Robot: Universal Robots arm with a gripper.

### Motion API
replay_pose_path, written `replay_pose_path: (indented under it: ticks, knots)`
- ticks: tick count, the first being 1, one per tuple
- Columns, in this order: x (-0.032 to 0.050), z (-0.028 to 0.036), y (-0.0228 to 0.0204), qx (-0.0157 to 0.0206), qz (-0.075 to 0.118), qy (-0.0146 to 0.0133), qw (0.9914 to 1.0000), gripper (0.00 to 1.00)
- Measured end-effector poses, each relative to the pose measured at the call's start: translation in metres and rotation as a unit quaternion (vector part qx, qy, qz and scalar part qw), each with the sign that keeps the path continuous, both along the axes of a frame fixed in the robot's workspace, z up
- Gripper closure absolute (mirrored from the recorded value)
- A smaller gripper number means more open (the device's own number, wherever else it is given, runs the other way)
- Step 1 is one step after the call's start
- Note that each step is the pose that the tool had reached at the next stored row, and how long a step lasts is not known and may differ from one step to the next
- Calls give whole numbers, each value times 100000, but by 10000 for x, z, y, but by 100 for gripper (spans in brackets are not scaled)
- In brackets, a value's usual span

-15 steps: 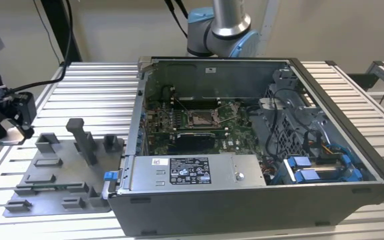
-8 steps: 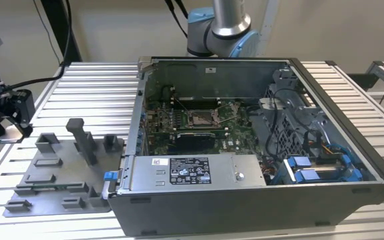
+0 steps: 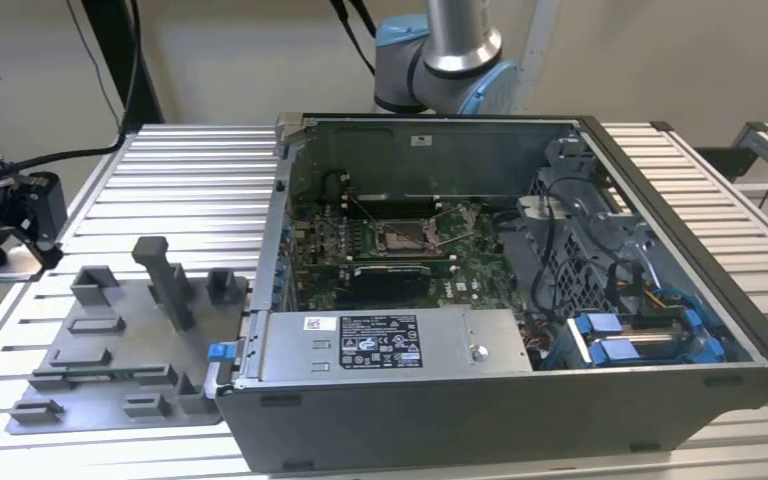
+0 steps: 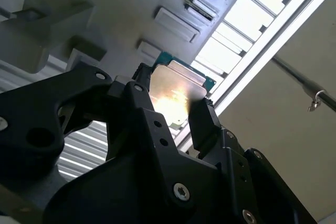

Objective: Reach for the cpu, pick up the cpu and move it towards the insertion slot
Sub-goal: 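Pick up the cpu and move it towards the insertion slot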

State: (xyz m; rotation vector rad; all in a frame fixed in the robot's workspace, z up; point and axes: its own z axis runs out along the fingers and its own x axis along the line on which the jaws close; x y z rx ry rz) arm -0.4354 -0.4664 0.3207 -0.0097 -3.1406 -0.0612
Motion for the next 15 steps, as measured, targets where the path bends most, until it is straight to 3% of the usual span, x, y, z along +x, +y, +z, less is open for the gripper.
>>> replay_pose_path:
  ticks: [15]
  knots:
    - [0,118,0,0,-2,-2,100000,100]
